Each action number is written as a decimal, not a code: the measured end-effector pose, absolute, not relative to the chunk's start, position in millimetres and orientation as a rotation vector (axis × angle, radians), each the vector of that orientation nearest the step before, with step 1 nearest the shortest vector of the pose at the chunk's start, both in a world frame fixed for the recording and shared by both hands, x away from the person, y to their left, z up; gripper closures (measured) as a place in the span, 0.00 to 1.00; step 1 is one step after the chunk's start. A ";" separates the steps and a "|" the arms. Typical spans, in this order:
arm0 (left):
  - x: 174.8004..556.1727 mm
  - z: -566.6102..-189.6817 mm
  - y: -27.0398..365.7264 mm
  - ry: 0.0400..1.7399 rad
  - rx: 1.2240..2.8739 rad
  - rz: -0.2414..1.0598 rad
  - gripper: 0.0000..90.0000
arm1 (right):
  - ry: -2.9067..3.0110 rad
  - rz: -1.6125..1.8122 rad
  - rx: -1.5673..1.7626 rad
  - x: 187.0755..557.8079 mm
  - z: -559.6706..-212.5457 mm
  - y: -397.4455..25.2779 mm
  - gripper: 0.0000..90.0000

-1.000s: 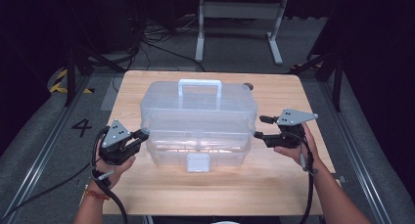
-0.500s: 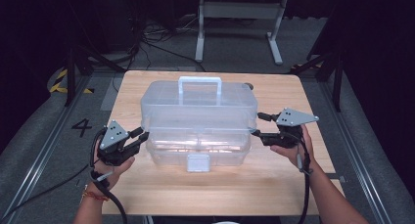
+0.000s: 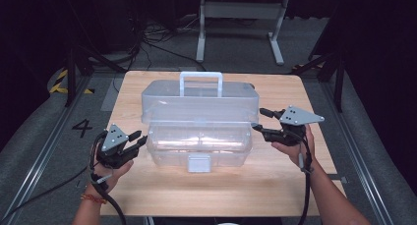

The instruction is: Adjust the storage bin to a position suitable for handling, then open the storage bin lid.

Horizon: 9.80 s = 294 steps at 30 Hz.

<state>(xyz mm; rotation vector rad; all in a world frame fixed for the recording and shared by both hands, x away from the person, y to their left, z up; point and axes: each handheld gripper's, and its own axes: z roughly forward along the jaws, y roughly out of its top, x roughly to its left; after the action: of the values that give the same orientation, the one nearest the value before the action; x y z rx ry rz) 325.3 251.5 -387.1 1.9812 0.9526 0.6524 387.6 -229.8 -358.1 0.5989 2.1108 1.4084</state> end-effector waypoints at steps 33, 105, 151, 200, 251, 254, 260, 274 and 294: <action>329.8 -396.5 244.7 0.951 2.033 0.618 0.71 | 1.817 1.488 0.725 401.1 -340.7 -208.2 0.69; 326.0 -411.2 281.4 1.078 2.115 0.624 0.53 | 1.718 1.329 0.805 443.9 -310.8 -194.7 0.90; 314.2 -480.5 301.2 1.100 2.153 0.433 0.29 | 1.786 1.354 0.838 473.0 -299.8 -198.7 0.92; 311.6 -480.7 304.0 1.136 2.142 0.445 0.25 | 1.827 1.358 0.884 504.7 -294.9 -198.5 0.93; 304.4 -481.5 306.1 1.162 2.127 0.464 0.23 | 1.878 1.294 0.970 554.5 -302.5 -192.6 0.91; 304.4 -481.6 306.0 1.163 2.125 0.461 0.23 | 1.879 1.296 0.974 555.1 -302.6 -192.5 0.91; 304.7 -481.7 305.9 1.162 2.125 0.459 0.23 | 1.902 1.261 0.992 564.9 -303.8 -190.3 0.90; 304.6 -481.6 305.9 1.163 2.126 0.462 0.23 | 1.916 1.209 1.048 580.8 -311.4 -186.0 0.89; 303.7 -481.0 306.0 1.164 2.135 0.452 0.23 | 1.903 1.139 1.094 595.4 -326.7 -179.1 0.88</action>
<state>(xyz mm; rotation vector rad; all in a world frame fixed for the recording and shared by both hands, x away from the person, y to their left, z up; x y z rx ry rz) 303.7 306.0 -481.0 2.1347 1.1636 0.4519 595.4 -179.1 -326.7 1.0942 1.9025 1.1390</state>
